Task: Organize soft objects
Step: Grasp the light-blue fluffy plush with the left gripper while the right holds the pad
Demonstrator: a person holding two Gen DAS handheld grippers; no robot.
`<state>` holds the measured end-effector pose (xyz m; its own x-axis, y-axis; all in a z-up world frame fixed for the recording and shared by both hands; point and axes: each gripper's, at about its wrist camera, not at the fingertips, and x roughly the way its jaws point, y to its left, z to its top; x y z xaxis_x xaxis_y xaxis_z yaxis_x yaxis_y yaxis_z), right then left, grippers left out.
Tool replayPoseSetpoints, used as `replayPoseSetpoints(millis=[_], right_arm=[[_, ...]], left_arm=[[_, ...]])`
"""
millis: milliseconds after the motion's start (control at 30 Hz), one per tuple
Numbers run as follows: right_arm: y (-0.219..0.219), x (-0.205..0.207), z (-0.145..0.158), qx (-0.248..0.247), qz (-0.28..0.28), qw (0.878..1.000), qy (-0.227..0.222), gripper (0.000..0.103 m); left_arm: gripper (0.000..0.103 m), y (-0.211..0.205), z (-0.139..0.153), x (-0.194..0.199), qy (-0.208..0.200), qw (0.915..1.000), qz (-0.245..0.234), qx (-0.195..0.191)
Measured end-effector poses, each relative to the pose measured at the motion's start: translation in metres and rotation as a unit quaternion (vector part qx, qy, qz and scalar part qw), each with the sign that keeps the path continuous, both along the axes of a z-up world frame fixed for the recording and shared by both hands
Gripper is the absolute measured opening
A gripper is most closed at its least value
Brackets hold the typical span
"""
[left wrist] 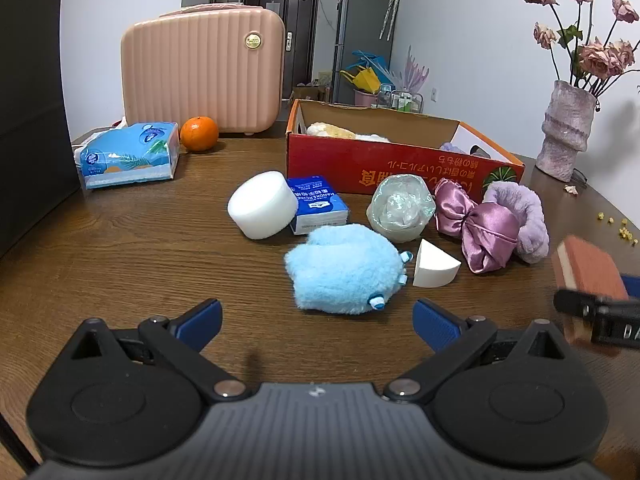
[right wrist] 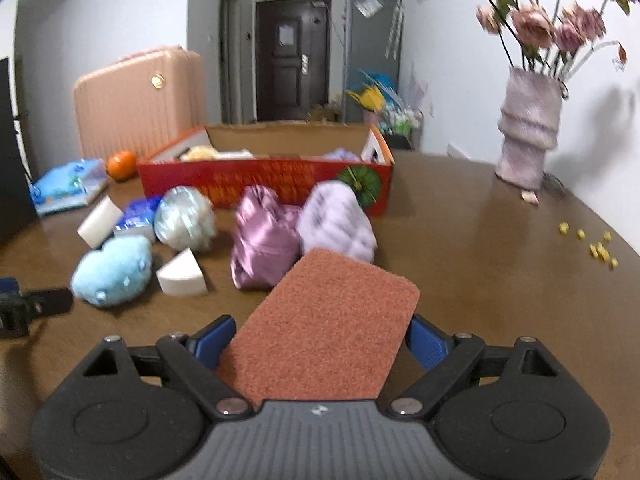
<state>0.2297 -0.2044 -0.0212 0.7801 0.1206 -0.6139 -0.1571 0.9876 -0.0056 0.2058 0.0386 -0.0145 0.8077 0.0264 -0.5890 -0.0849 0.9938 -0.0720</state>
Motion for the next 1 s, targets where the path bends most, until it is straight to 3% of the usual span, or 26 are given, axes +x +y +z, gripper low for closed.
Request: replayPoseSetpoints(millis=[267,467,633,800,1000], right_arm=[[0.003,0.017,0.012,0.02,0.026,0.999,-0.033,0.091],[0.002,0.029,0.011,0.029,0.026,0.999,-0.037,0.091],[-0.001,0.035,0.011,0.032,0.02,0.998,-0.045,0.091],[-0.006,0.037,0.007,0.036,0.012,0.998,-0.051,0.091],[-0.008,0.04,0.001,0.038,0.01,0.998,-0.053,0.091]], left_arm=[[0.103,-0.001,0.002,0.005,0.003,1.0,-0.002,0.007],[0.103,-0.008,0.013,0.022,0.003,0.999,-0.022,0.039],[0.103,-0.013,0.01,0.052,0.03,0.9978,-0.026,0.053],[0.103,-0.007,0.002,0.075,0.053,0.9983,-0.018,0.016],[0.103,-0.012,-0.011,0.091,0.066,0.9976,-0.016,0.014]])
